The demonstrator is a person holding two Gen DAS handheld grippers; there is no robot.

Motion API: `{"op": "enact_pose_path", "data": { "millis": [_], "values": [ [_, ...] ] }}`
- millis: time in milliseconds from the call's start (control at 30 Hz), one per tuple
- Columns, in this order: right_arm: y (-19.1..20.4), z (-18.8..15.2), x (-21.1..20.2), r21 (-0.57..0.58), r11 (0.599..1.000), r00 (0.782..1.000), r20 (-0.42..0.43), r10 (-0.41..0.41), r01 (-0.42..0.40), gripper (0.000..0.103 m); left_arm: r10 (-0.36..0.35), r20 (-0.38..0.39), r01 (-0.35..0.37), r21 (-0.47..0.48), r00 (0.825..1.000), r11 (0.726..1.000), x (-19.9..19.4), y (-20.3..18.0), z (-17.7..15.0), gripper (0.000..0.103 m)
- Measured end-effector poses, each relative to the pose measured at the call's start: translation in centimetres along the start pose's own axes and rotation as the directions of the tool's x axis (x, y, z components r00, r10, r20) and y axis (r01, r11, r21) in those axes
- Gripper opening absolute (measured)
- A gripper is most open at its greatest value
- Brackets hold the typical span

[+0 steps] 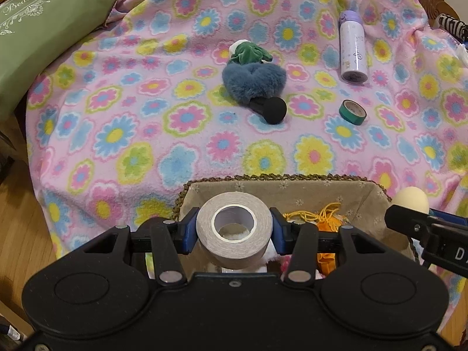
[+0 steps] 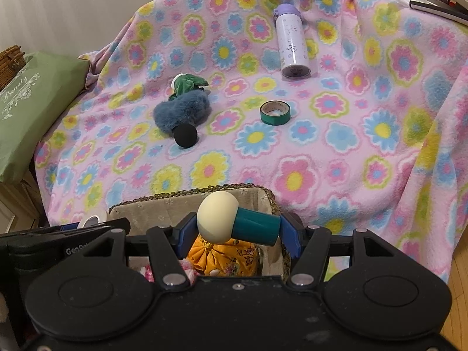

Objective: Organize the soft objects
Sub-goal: 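Carry the tape roll and stick over the basket with both grippers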

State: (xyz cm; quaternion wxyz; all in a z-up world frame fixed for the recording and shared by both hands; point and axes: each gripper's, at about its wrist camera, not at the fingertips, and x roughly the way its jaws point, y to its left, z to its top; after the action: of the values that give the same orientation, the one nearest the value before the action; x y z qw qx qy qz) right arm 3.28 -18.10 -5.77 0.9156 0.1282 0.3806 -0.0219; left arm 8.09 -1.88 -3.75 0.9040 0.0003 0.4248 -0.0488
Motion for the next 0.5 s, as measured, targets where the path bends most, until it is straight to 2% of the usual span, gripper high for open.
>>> {"op": "enact_pose_path", "data": {
  "millis": [500],
  "values": [
    [-0.2, -2.3, -1.8, -0.062, 0.997, 0.998, -0.054, 0.036, -0.040, 0.059, -0.037, -0.048, 0.038, 0.033, 0.998, 0.999, -1.5, 0.1, -2.9, 0.048]
  ]
}}
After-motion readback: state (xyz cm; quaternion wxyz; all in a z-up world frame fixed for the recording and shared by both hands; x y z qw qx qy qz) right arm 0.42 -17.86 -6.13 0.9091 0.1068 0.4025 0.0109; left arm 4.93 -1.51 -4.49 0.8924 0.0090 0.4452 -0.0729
